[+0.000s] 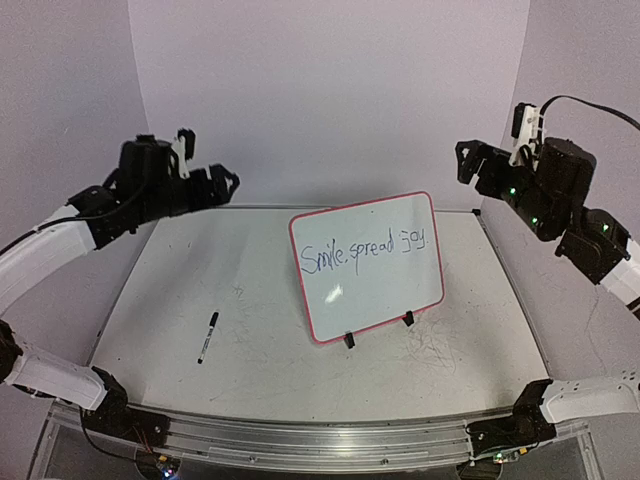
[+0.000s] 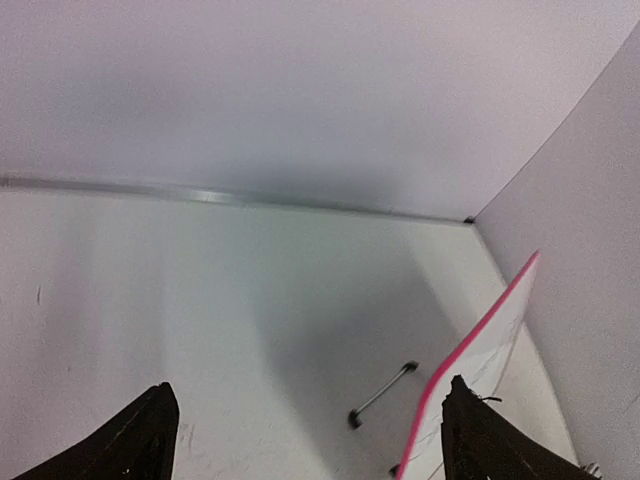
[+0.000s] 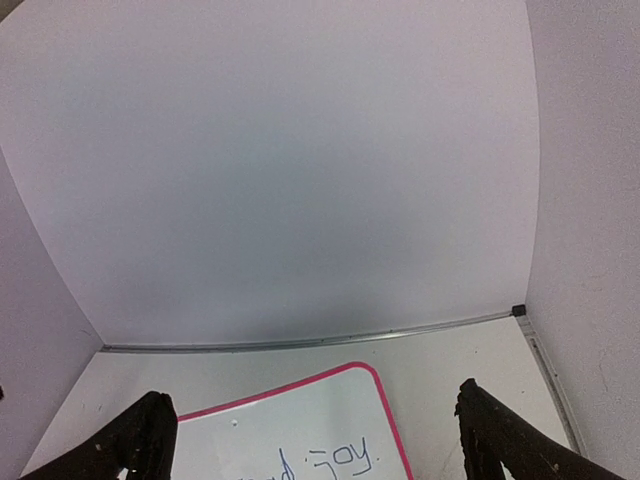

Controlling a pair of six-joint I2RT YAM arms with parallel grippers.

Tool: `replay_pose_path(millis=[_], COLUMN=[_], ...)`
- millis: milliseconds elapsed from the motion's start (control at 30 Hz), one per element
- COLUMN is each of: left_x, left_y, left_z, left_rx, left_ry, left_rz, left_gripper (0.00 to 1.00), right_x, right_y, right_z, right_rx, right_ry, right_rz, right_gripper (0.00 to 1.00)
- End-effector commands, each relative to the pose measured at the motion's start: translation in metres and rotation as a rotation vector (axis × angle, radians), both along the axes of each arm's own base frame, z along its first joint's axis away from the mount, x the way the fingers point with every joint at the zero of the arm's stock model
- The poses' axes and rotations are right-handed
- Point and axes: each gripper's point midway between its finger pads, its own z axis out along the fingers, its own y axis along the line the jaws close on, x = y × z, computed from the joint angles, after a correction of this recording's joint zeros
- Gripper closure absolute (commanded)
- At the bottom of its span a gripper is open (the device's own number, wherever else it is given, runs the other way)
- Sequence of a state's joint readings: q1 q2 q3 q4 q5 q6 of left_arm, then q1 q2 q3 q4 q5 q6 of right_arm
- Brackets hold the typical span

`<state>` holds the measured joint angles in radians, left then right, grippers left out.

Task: Write a sentence on the whiteboard
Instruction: Reset both arms

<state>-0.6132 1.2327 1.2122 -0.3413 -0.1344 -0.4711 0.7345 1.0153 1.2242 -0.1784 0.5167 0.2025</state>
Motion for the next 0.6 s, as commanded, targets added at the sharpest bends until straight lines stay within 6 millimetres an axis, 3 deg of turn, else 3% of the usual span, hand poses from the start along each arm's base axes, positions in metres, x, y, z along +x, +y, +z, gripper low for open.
replay_pose_path(millis=[0,100,233,367,567], left_x=[-0.027,-0.041,-0.054,-0.067,-0.073], left_y=[0.027,0.037,0.046,0.058,0.065], left_z=[0.135,0.177,0.205,0.220,0.221], left_rx=[-0.054,-0.056,-0.060,-0.071,-0.069], left_ry=[-0.329,-0.439,-0.522,-0.585,-0.615], left_rz=[0.007,0.004,0.008,0.026,0.043], left_gripper=[0.04,0.01,0.01,0.01,0.01], right_x=[0.011,0.025,0.019,-0.006,-0.033], right_y=[-0.022,-0.036,-0.042,-0.053,-0.077], right_z=[0.033,0.035,0.042,0.056,0.074], right_rx=[-0.006,-0.015,0.020,0.043,0.075], right_ry=[-0.045,-0.029,-0.040,-0.103,-0.178], right_rz=[-0.026,-0.041,-0.015,-0.004,-0.056], right_gripper=[0.02,0.02,0.02,0.02,0.02])
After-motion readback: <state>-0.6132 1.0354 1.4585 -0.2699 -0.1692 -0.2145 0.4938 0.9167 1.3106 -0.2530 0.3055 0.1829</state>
